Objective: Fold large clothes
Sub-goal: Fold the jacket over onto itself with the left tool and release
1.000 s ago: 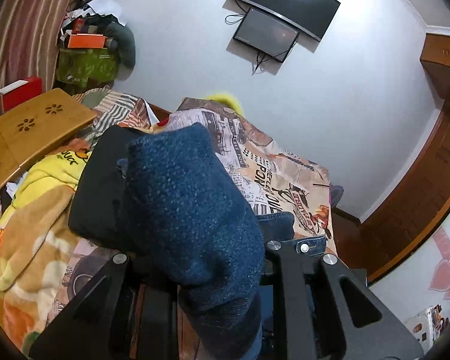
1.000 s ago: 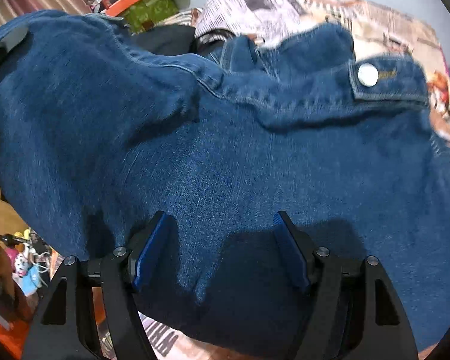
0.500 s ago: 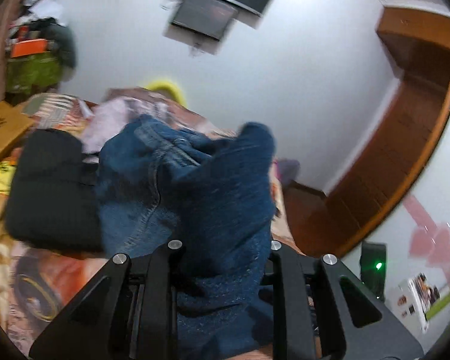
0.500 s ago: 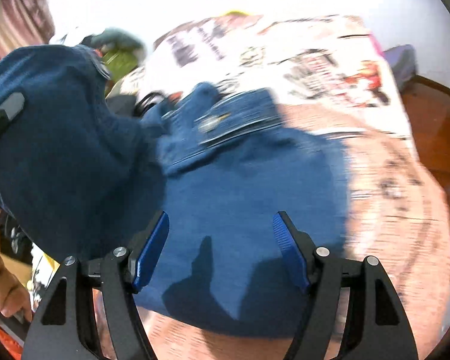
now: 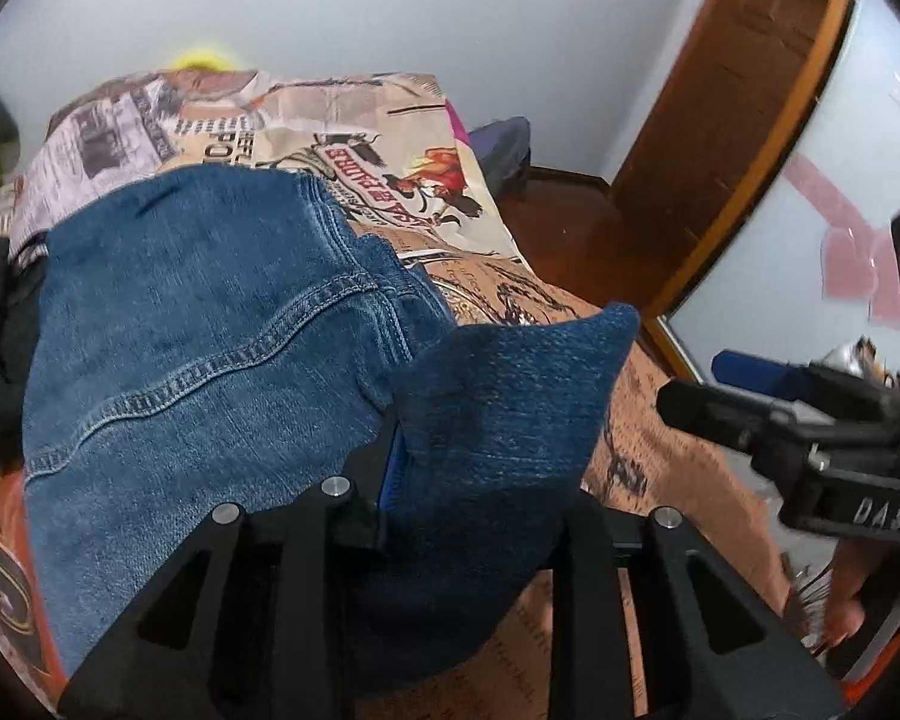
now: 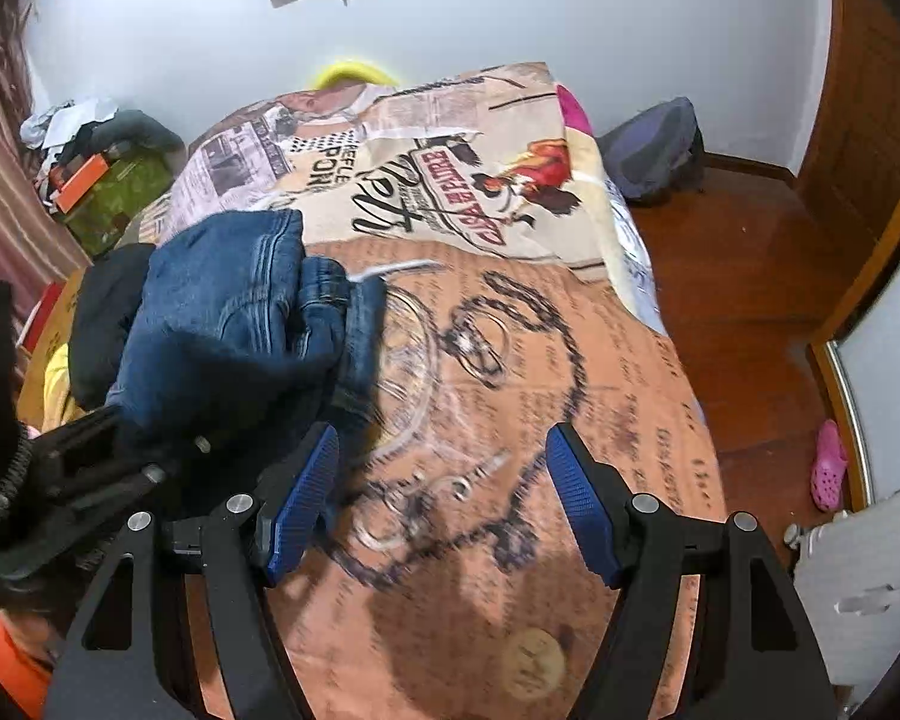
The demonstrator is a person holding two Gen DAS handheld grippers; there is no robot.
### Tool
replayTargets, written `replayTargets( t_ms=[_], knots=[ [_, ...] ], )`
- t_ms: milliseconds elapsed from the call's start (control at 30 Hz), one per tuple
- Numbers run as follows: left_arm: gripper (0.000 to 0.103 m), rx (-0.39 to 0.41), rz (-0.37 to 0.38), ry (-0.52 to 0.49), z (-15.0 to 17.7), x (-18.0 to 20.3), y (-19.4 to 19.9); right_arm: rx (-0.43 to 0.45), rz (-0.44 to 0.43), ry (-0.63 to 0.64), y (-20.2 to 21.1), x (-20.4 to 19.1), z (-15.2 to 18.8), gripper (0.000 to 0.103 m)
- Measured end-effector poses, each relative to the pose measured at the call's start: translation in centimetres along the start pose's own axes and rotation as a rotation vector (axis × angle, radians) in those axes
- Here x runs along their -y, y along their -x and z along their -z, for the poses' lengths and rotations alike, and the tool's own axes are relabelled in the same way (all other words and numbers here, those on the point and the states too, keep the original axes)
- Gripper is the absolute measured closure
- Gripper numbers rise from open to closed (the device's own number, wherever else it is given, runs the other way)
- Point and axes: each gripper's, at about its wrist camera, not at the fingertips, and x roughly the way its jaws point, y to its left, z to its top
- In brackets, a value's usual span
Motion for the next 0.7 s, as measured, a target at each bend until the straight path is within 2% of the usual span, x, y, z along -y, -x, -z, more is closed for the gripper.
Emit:
replayTargets(
  t_ms=[33, 100, 167, 300, 467, 600, 700],
  knots=[
    [0.07, -0.002, -0.005, -0.029, 0.2, 0.2, 0.4, -0.001, 0.005, 0.003, 0.1, 0.1, 0.0, 0.035],
    [0.052, -0.017, 0.028, -0.055, 0.3, 0.7, 0.9, -0.004, 0.012, 0.014, 0.6, 0.1, 0.6, 0.035],
    [0.045, -0.018, 0.053, -0.077, 0.9, 1.3, 1.9, -0.005, 0.019, 0.03, 1.0, 0.0, 1.1, 0.035],
    [0.044, 0.005, 0.033, -0.129, 2.1, 2.0, 4.1, 0.009, 0.026, 0.06, 1.6, -0.5, 1.5, 0.035],
    [0.04, 0.029, 0.027, -0.125, 3.1, 0.7, 6.9, 0.012, 0.007, 0.06, 1.8, -1.1, 1.8, 0.035],
    [0.039, 0.081, -0.059, -0.152, 3.2, -1.2, 9.5, 0.028, 0.012, 0.087, 2.5, -2.2, 1.9, 0.035],
    [0.037, 0.116, -0.118, -0.13, 2.9, -3.7, 10.8, 0.049, 0.011, 0.114, 3.2, -3.3, 1.9, 0.035]
  ],
)
